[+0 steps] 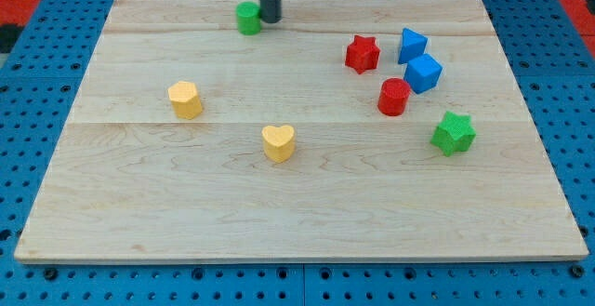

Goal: Push the red star to the left side of the green circle

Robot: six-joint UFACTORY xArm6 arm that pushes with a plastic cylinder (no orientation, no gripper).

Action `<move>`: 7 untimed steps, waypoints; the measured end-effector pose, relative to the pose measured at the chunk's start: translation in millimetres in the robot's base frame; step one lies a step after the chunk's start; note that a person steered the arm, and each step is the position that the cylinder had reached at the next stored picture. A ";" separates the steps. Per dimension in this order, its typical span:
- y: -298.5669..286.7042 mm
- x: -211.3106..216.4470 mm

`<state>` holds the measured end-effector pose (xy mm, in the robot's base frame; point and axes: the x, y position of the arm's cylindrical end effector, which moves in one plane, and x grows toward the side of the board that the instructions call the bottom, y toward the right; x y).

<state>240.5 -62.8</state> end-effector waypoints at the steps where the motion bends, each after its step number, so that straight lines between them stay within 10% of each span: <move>1: -26.7 -0.1; 7: 61.8 102.1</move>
<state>342.5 -1.0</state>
